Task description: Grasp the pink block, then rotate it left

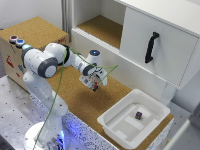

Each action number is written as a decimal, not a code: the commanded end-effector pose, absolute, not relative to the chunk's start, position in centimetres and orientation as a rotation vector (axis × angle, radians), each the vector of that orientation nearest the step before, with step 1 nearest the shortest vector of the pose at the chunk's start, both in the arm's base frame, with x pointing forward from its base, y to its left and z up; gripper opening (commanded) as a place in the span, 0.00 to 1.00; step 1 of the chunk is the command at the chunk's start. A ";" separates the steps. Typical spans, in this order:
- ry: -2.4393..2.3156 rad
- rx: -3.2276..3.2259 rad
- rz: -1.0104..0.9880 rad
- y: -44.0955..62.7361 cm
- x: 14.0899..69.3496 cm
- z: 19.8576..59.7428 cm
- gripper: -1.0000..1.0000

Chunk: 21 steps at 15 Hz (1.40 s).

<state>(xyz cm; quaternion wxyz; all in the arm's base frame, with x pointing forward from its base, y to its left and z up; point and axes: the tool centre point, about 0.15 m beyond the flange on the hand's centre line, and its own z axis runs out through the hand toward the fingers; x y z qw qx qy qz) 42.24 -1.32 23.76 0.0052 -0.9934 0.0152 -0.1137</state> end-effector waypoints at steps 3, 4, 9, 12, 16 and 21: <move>-0.125 -3.082 -0.372 -1.0 38.6 29.2 0.00; -0.131 -3.103 -0.322 -0.8 38.6 29.0 0.00; -0.393 -3.085 -0.319 0.2 40.0 29.0 0.00; -0.665 -3.025 -0.317 0.0 41.5 28.6 0.00; -1.156 -2.903 -0.368 0.7 41.2 28.0 0.00; -1.793 -2.617 -0.321 1.1 38.7 25.4 0.00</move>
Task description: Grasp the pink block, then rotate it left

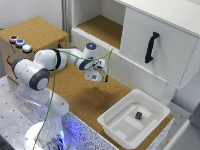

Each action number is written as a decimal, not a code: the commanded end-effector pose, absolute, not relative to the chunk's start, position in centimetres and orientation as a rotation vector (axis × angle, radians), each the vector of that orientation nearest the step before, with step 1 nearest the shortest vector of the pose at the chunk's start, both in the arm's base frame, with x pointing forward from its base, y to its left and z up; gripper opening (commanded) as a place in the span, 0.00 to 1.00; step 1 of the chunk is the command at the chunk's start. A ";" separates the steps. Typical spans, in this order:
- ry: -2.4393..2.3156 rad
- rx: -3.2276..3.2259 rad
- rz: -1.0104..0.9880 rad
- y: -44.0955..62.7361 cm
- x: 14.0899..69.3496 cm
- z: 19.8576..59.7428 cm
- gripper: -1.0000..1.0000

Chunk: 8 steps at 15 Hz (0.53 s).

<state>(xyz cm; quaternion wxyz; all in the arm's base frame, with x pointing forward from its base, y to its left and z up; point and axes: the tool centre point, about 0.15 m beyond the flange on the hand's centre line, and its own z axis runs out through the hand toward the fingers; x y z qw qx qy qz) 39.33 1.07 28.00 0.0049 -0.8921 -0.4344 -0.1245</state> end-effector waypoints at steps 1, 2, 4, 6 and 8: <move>-1.896 -2.564 -0.295 1.2 38.6 24.6 0.00; -1.972 -2.528 -0.276 1.3 38.6 23.9 0.00; -2.112 -2.408 -0.205 1.3 38.5 22.4 0.00; -2.192 -2.304 -0.140 1.5 38.6 21.7 0.00; -2.169 -2.277 -0.057 1.7 39.4 20.9 0.00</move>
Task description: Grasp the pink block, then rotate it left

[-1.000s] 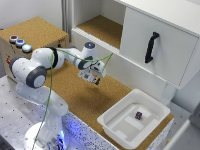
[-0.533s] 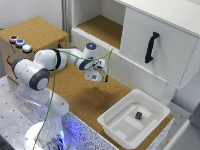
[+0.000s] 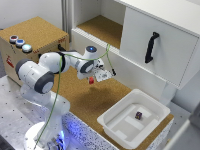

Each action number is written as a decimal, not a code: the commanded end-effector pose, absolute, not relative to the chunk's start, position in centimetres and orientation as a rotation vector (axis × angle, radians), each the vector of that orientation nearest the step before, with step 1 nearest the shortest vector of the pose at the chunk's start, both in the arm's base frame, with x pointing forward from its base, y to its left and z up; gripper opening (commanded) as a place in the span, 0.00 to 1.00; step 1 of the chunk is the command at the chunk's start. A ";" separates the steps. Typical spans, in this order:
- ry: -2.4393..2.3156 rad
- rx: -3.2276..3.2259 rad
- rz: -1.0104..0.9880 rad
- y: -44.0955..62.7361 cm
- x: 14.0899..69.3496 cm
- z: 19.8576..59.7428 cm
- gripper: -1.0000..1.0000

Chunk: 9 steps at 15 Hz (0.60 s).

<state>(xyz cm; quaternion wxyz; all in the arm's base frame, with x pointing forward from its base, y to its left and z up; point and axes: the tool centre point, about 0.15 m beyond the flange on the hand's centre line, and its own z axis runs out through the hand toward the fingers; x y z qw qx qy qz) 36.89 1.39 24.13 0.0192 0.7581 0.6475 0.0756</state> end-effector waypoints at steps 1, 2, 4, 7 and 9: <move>2.183 2.277 0.053 1.7 39.4 20.9 0.00; 2.178 2.311 0.044 1.6 39.7 20.7 0.00; 2.194 2.339 0.034 1.5 39.8 20.9 0.00; 2.245 2.284 0.051 1.3 39.0 22.2 1.00; 2.292 2.259 0.072 1.0 38.3 24.1 1.00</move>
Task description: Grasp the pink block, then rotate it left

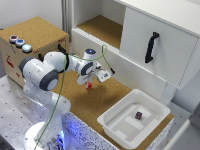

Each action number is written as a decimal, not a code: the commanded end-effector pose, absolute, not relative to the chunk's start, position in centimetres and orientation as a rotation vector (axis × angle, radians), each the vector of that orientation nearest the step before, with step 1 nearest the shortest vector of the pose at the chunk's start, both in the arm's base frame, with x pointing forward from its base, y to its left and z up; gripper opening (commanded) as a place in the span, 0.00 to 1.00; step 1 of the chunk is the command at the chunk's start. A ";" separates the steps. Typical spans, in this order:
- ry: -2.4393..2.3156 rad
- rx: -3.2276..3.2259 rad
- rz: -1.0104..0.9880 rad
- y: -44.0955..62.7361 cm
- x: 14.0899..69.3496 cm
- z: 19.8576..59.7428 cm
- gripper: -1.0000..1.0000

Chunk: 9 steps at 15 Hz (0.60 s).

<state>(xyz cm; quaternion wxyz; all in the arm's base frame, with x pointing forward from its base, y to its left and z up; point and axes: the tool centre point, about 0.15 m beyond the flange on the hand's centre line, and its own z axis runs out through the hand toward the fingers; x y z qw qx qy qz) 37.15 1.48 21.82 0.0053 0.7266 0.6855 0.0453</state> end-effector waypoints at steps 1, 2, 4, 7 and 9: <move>2.314 2.243 0.086 0.8 37.8 24.9 1.00; 2.336 2.233 0.098 0.5 37.4 25.8 1.00; 2.338 2.249 0.117 0.1 36.5 27.4 1.00; 2.242 2.356 0.162 -0.1 35.3 29.9 1.00; 2.088 2.495 0.194 0.0 34.1 30.6 1.00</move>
